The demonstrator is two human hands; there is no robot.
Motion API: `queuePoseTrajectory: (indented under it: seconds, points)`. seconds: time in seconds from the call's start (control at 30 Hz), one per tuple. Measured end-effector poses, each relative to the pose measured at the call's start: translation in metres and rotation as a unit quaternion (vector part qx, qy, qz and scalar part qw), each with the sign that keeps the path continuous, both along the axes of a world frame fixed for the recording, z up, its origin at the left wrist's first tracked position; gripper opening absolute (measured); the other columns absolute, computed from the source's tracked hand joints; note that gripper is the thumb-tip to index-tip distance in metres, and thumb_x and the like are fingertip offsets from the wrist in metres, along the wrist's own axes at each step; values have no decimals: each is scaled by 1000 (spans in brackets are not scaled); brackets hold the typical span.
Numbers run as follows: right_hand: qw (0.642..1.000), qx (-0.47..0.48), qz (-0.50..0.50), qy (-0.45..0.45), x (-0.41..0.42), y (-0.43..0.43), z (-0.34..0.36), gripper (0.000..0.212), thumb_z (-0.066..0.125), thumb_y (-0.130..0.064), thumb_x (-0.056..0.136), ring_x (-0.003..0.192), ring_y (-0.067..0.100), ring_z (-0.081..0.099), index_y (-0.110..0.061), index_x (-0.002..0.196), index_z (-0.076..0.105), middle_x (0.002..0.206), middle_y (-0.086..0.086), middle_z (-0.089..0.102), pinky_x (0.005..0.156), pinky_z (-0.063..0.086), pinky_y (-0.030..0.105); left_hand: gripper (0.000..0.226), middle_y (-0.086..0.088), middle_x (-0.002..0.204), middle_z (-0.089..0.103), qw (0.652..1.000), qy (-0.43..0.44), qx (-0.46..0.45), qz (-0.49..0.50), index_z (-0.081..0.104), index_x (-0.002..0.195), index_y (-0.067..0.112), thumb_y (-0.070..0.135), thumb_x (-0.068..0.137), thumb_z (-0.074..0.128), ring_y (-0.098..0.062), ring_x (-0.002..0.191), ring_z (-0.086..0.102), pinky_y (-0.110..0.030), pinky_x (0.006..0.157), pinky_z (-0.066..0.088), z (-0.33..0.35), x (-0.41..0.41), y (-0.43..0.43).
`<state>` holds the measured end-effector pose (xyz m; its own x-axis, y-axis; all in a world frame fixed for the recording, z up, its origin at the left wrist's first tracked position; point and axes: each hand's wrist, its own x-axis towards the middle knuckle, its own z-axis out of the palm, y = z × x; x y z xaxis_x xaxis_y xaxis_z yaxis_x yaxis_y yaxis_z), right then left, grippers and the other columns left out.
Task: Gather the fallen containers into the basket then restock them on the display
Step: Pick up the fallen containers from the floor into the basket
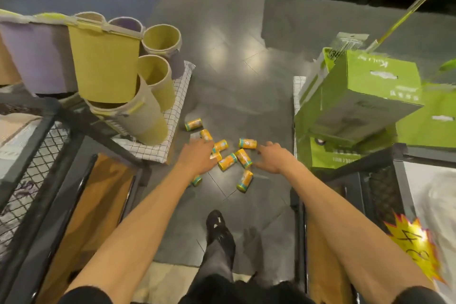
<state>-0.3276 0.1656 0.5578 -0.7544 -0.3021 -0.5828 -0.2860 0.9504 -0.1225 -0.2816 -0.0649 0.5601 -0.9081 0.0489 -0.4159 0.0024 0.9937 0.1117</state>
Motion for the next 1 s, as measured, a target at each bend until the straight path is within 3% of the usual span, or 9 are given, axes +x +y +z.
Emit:
queuePoseTrajectory:
  seconds: [0.13, 0.23, 0.4, 0.57, 1.0]
  points:
    - [1000, 2, -19, -21, -32, -6, -19, 53, 52, -40, 93, 128, 36, 42, -17, 140, 45, 138, 14, 45, 101, 42, 47, 44, -10, 128, 57, 1000, -15, -11, -24, 53, 125, 15, 42, 91, 52, -33, 116, 54, -41, 83, 44, -21, -39, -2]
    - [999, -1, -37, -34, -52, -8, -38, 55, 57, -34, 92, 129, 36, 41, -16, 142, 42, 139, 15, 44, 101, 42, 46, 45, -10, 128, 56, 999, -33, 6, -23, 53, 126, 16, 43, 90, 53, -33, 119, 52, -43, 89, 44, -42, -61, -1]
    - [995, 6, -68, -67, -77, -3, -95, 52, 54, -35, 95, 126, 37, 42, -9, 138, 46, 136, 18, 46, 99, 44, 46, 43, -13, 124, 58, 997, -68, 27, -13, 55, 123, 14, 39, 88, 55, -34, 115, 55, -41, 83, 46, -90, -91, 3]
    - [991, 24, -71, -111, -91, 9, -167, 50, 51, -34, 96, 127, 38, 42, -8, 138, 46, 136, 20, 46, 101, 42, 46, 45, -14, 131, 54, 992, -117, 47, 3, 51, 128, 15, 39, 91, 54, -35, 122, 49, -44, 87, 44, -155, -113, 10]
    - [981, 16, -131, -143, -123, 28, -427, 46, 52, -26, 92, 125, 40, 44, -9, 135, 47, 134, 20, 48, 100, 44, 46, 49, -15, 126, 59, 991, -122, 37, -39, 53, 128, 14, 42, 89, 60, -36, 119, 53, -45, 87, 47, -414, -189, 36]
